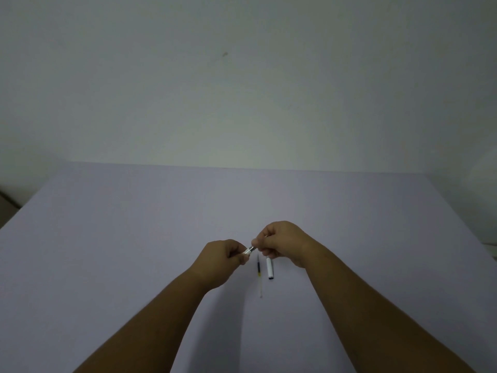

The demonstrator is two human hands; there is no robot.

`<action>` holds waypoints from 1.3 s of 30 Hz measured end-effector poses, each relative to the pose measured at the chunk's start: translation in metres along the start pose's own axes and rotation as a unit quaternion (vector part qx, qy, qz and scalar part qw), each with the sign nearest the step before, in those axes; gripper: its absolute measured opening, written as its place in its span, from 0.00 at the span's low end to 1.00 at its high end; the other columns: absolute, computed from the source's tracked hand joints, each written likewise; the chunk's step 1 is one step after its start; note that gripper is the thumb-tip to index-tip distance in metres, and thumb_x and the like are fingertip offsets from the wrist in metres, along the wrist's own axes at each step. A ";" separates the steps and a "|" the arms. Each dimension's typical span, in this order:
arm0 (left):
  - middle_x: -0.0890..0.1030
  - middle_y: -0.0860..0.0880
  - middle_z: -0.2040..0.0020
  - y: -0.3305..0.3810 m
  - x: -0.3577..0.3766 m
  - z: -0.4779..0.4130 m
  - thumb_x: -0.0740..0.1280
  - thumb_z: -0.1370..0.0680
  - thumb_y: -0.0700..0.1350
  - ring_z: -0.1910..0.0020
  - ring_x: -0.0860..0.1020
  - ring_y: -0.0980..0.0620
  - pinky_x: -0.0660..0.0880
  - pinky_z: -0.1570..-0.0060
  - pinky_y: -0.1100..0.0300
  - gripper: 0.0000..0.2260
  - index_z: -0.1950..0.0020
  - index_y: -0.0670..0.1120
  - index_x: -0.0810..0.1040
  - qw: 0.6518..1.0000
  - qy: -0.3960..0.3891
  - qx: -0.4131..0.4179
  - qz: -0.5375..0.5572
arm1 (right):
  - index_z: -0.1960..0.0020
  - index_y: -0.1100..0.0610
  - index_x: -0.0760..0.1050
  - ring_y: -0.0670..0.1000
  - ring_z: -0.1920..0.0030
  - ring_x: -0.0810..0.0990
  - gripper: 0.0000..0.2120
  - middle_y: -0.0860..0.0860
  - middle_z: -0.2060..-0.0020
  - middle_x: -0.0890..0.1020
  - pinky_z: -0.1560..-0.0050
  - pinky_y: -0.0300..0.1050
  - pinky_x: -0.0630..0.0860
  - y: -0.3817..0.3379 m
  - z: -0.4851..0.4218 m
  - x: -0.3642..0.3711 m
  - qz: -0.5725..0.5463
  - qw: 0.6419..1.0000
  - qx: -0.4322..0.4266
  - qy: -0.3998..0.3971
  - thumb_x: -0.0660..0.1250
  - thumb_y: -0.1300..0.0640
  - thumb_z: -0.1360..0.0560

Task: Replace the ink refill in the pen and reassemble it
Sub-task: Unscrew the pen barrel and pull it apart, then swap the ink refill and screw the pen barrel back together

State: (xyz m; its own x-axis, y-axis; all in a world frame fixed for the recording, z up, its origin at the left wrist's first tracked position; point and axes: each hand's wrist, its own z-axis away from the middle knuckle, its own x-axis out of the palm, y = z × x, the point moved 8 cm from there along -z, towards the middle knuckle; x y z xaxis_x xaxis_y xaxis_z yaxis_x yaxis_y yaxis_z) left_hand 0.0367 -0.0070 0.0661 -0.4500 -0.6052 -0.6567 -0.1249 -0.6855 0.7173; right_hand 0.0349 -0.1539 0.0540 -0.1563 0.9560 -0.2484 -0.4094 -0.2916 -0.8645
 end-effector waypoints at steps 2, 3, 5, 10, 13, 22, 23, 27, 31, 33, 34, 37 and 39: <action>0.77 0.52 0.64 -0.001 0.000 0.000 0.66 0.23 0.47 0.66 0.71 0.56 0.66 0.67 0.67 0.07 0.54 0.46 0.81 1.000 0.003 -0.001 0.002 | 0.61 0.54 0.79 0.48 0.63 0.81 0.07 0.53 0.63 0.83 0.62 0.38 0.79 -0.003 -0.001 0.000 0.003 1.000 -0.024 -0.008 0.71 0.66 0.30; 0.77 0.53 0.64 -0.001 0.000 0.000 0.66 0.23 0.47 0.67 0.71 0.57 0.66 0.67 0.67 0.07 0.53 0.46 0.82 1.000 0.005 -0.002 0.003 | 0.60 0.54 0.80 0.49 0.62 0.81 0.09 0.53 0.62 0.83 0.59 0.40 0.79 -0.003 -0.001 0.000 0.002 1.000 -0.027 -0.014 0.70 0.68 0.31; 0.77 0.53 0.64 -0.001 0.000 0.000 0.66 0.23 0.47 0.67 0.70 0.57 0.66 0.67 0.67 0.07 0.52 0.46 0.82 1.000 0.006 -0.002 0.005 | 0.60 0.54 0.80 0.50 0.60 0.81 0.09 0.52 0.62 0.83 0.59 0.39 0.79 -0.003 0.001 0.001 -0.008 0.999 -0.024 -0.024 0.70 0.68 0.31; 0.75 0.55 0.67 -0.005 -0.001 0.000 0.66 0.23 0.48 0.70 0.69 0.58 0.66 0.69 0.67 0.06 0.54 0.48 0.81 1.000 0.010 -0.008 0.029 | 0.57 0.55 0.78 0.50 0.61 0.80 0.08 0.54 0.62 0.81 0.60 0.41 0.79 -0.006 0.001 -0.004 -0.085 0.996 -0.030 0.008 0.69 0.67 0.30; 0.76 0.54 0.66 -0.008 -0.001 0.000 0.66 0.24 0.47 0.69 0.70 0.58 0.66 0.69 0.66 0.04 0.55 0.50 0.80 0.999 0.009 -0.010 0.042 | 0.55 0.58 0.74 0.52 0.63 0.81 0.09 0.56 0.64 0.79 0.60 0.43 0.81 -0.008 0.001 -0.019 -0.219 0.973 -0.019 0.065 0.65 0.71 0.29; 0.79 0.51 0.61 -0.017 0.008 0.001 0.67 0.24 0.46 0.63 0.73 0.54 0.69 0.64 0.65 0.03 0.57 0.52 0.80 0.994 0.005 -0.028 0.104 | 0.57 0.58 0.72 0.52 0.68 0.79 0.09 0.55 0.67 0.77 0.71 0.39 0.77 0.006 -0.002 -0.051 -0.401 0.901 -0.011 0.161 0.63 0.71 0.28; 0.79 0.51 0.61 -0.019 0.008 0.001 0.67 0.25 0.46 0.62 0.74 0.54 0.70 0.63 0.65 0.03 0.57 0.52 0.80 0.993 0.007 -0.032 0.112 | 0.59 0.58 0.73 0.50 0.70 0.78 0.08 0.55 0.68 0.77 0.72 0.38 0.76 0.013 -0.005 -0.051 -0.379 0.910 0.002 0.170 0.64 0.71 0.29; 0.80 0.53 0.62 -0.030 0.012 -0.001 0.68 0.25 0.46 0.64 0.75 0.56 0.71 0.64 0.65 0.03 0.57 0.52 0.81 0.986 0.014 -0.050 0.156 | 0.69 0.58 0.74 0.50 0.73 0.74 0.11 0.55 0.72 0.76 0.71 0.40 0.72 0.066 -0.009 -0.048 -0.131 0.963 0.131 0.198 0.67 0.70 0.31; 0.80 0.52 0.62 -0.043 0.019 -0.001 0.69 0.26 0.47 0.63 0.75 0.54 0.72 0.63 0.62 0.03 0.57 0.52 0.82 0.985 0.017 -0.064 0.160 | 0.68 0.58 0.75 0.54 0.67 0.76 0.08 0.55 0.68 0.78 0.62 0.44 0.76 0.111 -0.015 -0.027 0.073 0.967 0.180 0.163 0.67 0.65 0.31; 0.80 0.51 0.61 -0.047 0.023 0.000 0.69 0.25 0.47 0.63 0.75 0.53 0.73 0.63 0.59 0.02 0.57 0.52 0.82 0.985 0.014 -0.070 0.156 | 0.66 0.60 0.77 0.53 0.66 0.76 0.07 0.57 0.68 0.78 0.63 0.42 0.71 0.117 -0.018 -0.016 0.157 0.962 0.162 0.154 0.66 0.63 0.30; 0.81 0.50 0.61 -0.048 0.025 -0.001 0.69 0.26 0.47 0.63 0.75 0.53 0.73 0.63 0.59 0.02 0.57 0.52 0.81 0.985 0.013 -0.072 0.159 | 0.67 0.60 0.77 0.53 0.66 0.75 0.08 0.56 0.69 0.78 0.64 0.40 0.69 0.117 -0.019 -0.014 0.180 0.958 0.152 0.162 0.66 0.62 0.29; 0.81 0.51 0.61 -0.049 0.026 -0.003 0.69 0.26 0.48 0.63 0.75 0.53 0.73 0.64 0.60 0.03 0.60 0.55 0.81 0.983 0.013 -0.074 0.167 | 0.75 0.54 0.68 0.52 0.68 0.73 0.16 0.52 0.75 0.72 0.72 0.39 0.64 0.116 -0.019 -0.013 0.201 0.952 0.132 0.189 0.66 0.62 0.30; 0.81 0.50 0.60 -0.049 0.027 -0.005 0.69 0.26 0.49 0.62 0.76 0.53 0.74 0.63 0.60 0.03 0.59 0.55 0.81 0.983 0.010 -0.077 0.167 | 0.77 0.54 0.66 0.52 0.72 0.70 0.19 0.51 0.78 0.69 0.74 0.39 0.61 0.114 -0.019 -0.014 0.207 0.950 0.128 0.197 0.67 0.63 0.31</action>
State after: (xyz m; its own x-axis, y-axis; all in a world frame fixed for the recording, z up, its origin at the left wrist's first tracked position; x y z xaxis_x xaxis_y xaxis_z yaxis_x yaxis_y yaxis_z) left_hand 0.0350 0.0081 0.0122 -0.4258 -0.8139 -0.3954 0.1633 -0.4989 0.8511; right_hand 0.0077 -0.2003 -0.0498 -0.0242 0.6807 -0.7321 -0.5989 -0.5962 -0.5346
